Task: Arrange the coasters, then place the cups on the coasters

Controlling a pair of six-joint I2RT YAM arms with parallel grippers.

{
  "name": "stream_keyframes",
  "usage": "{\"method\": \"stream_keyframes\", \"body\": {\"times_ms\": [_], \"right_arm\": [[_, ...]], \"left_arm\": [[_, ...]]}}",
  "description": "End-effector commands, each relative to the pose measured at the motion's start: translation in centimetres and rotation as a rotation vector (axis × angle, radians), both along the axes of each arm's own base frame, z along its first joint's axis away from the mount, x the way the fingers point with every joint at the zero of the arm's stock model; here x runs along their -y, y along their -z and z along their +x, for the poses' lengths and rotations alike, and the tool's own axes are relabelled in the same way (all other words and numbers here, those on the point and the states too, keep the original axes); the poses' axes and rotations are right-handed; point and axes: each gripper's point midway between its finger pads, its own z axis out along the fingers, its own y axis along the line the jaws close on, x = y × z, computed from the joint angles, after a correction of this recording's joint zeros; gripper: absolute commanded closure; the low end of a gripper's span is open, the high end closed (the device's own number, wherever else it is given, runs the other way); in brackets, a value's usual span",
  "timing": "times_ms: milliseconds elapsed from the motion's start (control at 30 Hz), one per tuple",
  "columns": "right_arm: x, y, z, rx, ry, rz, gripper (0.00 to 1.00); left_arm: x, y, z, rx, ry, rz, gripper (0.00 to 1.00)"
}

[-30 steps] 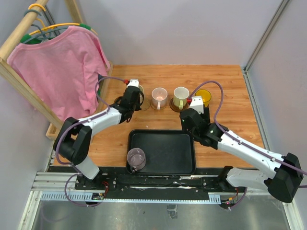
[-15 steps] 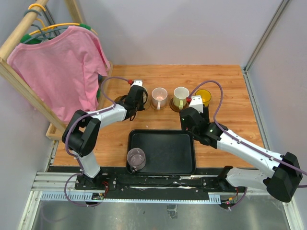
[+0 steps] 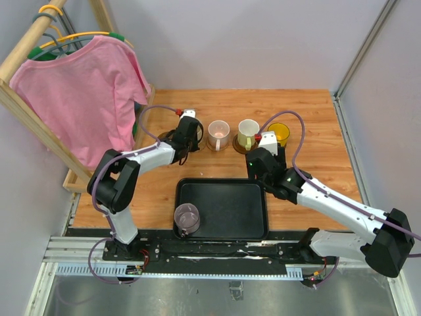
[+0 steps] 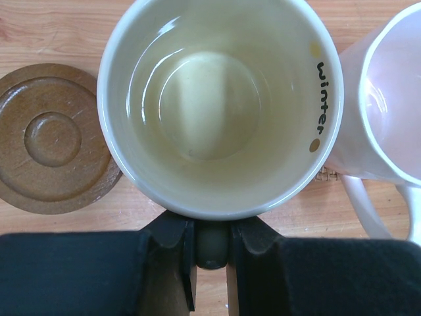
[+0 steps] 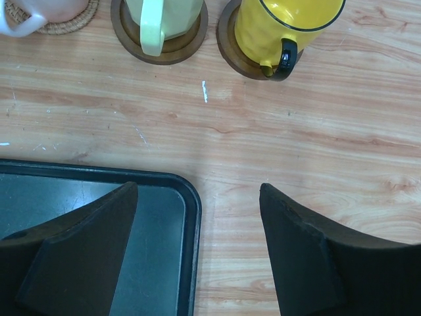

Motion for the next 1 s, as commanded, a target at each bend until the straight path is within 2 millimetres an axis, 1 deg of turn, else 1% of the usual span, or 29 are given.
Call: {"method": "stream_keyframes", "body": {"times_ms": [0, 333, 967], "right_arm": [[0.4, 0.1, 0.4, 0.001, 0.021, 0.009, 0.24], [0.5, 0.3, 0.3, -0.005, 0.024, 0.011, 0.24], [0.4, 0.7, 0.3, -0.018, 0.020, 0.024, 0.24]], "left_arm": [[0.6, -2.6, 2.3, 0.097, -0.034, -0.055, 0.99], [0.4, -2.0, 2.4, 0.092, -0.047, -0.046, 0.99], [0.0, -1.3, 1.5, 0.066, -0.057, -0.043, 0.99]]}}
